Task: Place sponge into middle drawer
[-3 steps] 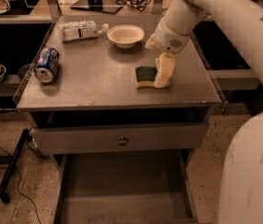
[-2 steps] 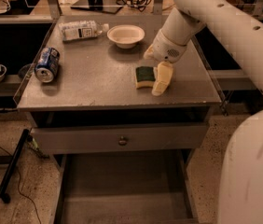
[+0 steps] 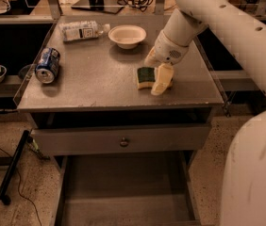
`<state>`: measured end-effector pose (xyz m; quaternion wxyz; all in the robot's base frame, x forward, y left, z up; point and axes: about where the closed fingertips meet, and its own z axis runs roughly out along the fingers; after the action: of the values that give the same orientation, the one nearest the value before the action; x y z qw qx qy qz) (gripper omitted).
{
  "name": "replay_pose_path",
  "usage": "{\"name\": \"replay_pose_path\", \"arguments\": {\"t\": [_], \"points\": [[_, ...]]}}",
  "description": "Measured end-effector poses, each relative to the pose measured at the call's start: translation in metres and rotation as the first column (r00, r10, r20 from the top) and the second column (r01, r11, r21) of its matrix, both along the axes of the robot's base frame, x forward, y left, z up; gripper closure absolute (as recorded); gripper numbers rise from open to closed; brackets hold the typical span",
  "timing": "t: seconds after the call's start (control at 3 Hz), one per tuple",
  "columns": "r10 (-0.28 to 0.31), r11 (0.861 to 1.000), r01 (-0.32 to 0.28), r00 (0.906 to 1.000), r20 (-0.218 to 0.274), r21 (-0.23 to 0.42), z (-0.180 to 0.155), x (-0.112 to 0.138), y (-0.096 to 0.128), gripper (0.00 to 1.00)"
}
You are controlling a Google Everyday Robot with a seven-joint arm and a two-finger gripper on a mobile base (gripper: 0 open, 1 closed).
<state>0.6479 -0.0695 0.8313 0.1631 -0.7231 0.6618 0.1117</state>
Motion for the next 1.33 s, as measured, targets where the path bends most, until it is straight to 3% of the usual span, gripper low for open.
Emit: {"name": "replay_pose_path", "arguments": {"t": [1.0, 1.33], "points": [[0.0, 1.0, 0.0, 1.0, 0.0, 0.0, -0.0001, 0.0, 0.0, 0.89], [0.0, 1.0, 0.0, 1.0, 0.0, 0.0, 0.0002, 0.0, 0.0, 1.0]]}}
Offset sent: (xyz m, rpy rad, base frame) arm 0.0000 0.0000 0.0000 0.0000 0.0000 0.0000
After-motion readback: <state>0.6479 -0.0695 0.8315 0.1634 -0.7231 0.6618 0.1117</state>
